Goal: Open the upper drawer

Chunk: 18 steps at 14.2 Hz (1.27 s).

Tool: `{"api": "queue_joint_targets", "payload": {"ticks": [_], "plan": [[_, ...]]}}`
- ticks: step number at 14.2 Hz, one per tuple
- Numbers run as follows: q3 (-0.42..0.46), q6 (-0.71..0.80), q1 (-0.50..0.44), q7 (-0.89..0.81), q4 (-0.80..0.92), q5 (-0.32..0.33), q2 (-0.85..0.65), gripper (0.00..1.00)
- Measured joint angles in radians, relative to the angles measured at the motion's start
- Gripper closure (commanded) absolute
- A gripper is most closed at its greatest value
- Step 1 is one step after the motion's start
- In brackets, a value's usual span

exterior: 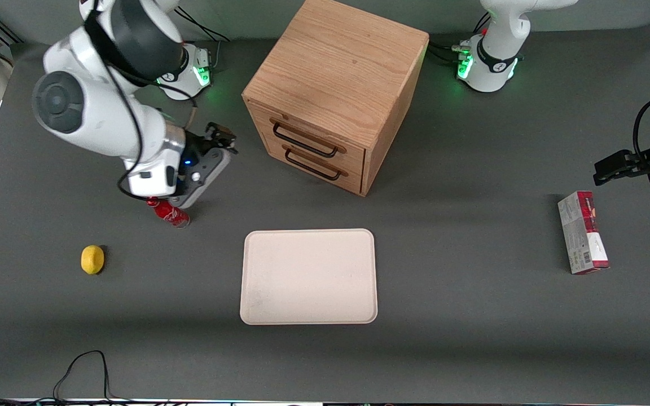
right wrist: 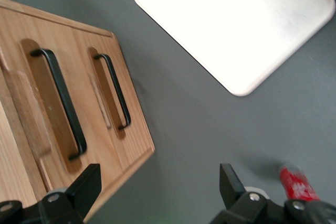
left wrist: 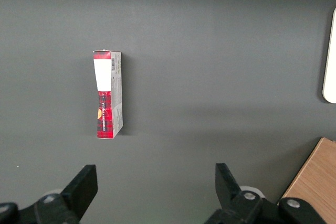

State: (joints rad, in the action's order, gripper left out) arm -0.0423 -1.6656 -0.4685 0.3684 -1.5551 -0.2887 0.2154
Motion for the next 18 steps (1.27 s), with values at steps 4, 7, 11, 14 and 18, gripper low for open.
{"api": "queue_joint_targets", "payload": {"ticks": [4,7,11,14,18], "plan": [[0.001,-0.088,-0.056,0.001,0.0,-0.033,0.043,0.0],[0.002,-0.132,-0.097,0.039,0.0,-0.037,0.065,0.0],[0.002,-0.139,-0.146,0.046,-0.001,-0.037,0.099,0.0],[0.003,-0.14,-0.164,0.067,-0.001,-0.037,0.119,0.0],[0.003,-0.14,-0.191,0.102,-0.002,-0.038,0.134,0.0]]}}
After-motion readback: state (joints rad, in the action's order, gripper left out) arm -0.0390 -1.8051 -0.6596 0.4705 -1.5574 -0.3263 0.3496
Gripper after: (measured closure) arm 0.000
